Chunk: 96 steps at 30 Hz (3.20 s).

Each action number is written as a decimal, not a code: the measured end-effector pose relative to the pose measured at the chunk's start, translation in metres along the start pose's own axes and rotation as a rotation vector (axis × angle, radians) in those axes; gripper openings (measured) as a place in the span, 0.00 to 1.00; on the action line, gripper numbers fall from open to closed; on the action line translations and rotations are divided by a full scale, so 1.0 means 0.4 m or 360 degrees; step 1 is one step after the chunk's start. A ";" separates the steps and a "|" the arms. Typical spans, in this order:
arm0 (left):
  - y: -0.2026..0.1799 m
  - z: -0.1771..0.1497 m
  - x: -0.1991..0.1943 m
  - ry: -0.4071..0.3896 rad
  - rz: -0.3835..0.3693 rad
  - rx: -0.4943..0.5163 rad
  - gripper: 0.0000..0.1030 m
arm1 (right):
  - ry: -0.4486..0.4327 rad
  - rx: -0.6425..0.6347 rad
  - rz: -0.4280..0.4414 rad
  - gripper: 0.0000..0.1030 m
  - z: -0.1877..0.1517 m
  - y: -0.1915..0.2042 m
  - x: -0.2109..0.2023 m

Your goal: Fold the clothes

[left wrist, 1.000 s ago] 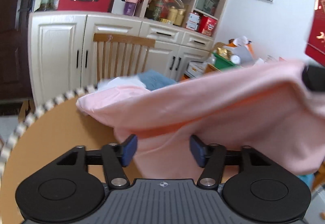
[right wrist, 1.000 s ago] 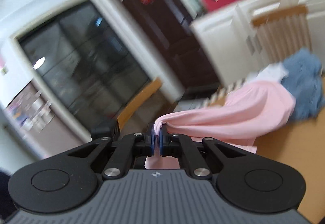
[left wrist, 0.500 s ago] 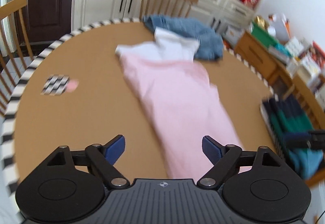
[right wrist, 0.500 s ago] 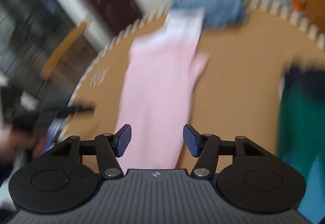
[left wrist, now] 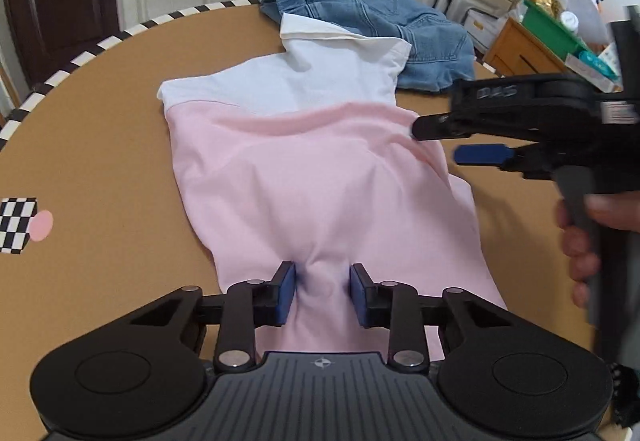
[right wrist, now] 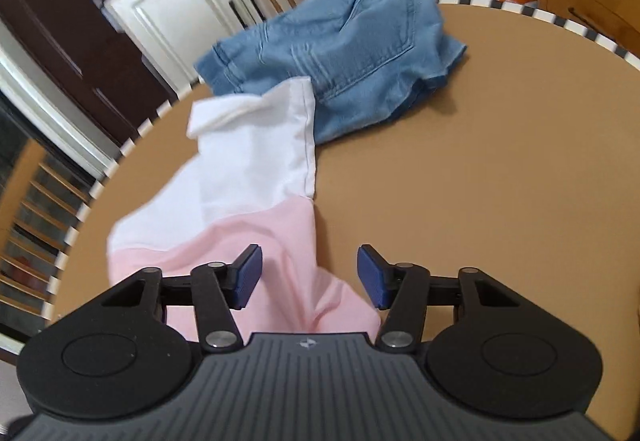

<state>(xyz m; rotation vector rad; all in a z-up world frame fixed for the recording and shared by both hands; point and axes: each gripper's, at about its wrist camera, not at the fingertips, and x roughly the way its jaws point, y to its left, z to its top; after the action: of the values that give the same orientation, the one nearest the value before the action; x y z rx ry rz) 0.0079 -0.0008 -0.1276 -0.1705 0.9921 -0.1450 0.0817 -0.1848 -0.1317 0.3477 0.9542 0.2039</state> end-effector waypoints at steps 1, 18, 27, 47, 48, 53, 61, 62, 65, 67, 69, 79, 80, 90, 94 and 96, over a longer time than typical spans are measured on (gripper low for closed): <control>0.018 0.002 -0.010 0.0020 -0.0039 -0.0044 0.33 | 0.0039 -0.0036 0.0005 0.08 0.006 0.014 0.025; 0.392 -0.085 -0.416 -0.0164 0.0177 -0.0652 0.82 | 0.0552 -0.1398 0.0919 0.17 -0.534 0.449 -0.251; 0.304 -0.194 -0.317 0.0073 0.0361 -0.0457 0.82 | 0.0012 -0.1098 0.0604 0.50 -0.321 0.321 -0.342; 0.270 -0.269 -0.341 -0.0161 0.0454 -0.0330 0.12 | 0.0041 -0.1472 0.0307 0.01 -0.294 0.451 -0.201; 0.270 -0.257 -0.351 -0.0181 0.0468 -0.0318 0.12 | -0.0011 -0.1400 0.0281 0.01 -0.250 0.420 -0.225; 0.256 -0.199 -0.462 -0.0359 0.0410 -0.0241 0.12 | -0.0380 -0.1134 0.0182 0.00 -0.076 0.259 -0.454; 0.186 -0.153 -0.429 -0.0191 0.0488 0.0061 0.13 | -0.0334 -0.1020 0.0153 0.14 -0.020 0.165 -0.499; 0.198 -0.166 -0.405 -0.0146 0.0490 0.0036 0.13 | -0.0277 -0.1047 0.0176 0.16 -0.054 0.178 -0.461; 0.259 -0.216 -0.362 -0.0063 0.0470 -0.0133 0.14 | -0.0093 -0.1137 0.0236 0.45 -0.166 0.234 -0.350; 0.284 -0.240 -0.359 -0.0033 0.0444 -0.0221 0.15 | 0.0021 -0.1187 0.0250 0.54 -0.223 0.268 -0.287; 0.301 -0.257 -0.359 -0.0016 0.0423 -0.0283 0.17 | 0.0168 -0.1180 0.0253 0.51 -0.258 0.295 -0.224; 0.273 -0.229 -0.282 -0.0015 0.0232 -0.0372 0.25 | 0.0132 -0.0574 0.0521 0.07 -0.166 0.165 -0.362; 0.256 -0.215 -0.267 -0.0025 0.0201 -0.0348 0.25 | 0.0072 -0.0573 0.0520 0.07 -0.150 0.151 -0.415; 0.040 -0.123 -0.150 -0.0044 0.0093 -0.0059 0.20 | 0.0199 -0.0999 -0.0103 0.13 -0.250 0.118 -0.549; 0.057 -0.150 -0.163 -0.0046 0.0212 0.0079 0.20 | 0.0570 -0.0794 0.0514 0.18 -0.372 0.150 -0.539; 0.094 -0.159 -0.179 -0.0030 0.0258 0.0088 0.28 | 0.0410 -0.0830 0.0428 0.43 -0.362 0.151 -0.552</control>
<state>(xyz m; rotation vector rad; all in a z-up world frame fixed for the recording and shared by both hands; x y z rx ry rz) -0.0827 0.0452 -0.1109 -0.0406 0.9781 -0.0225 -0.1637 -0.1707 -0.0177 -0.0367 1.0651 0.7413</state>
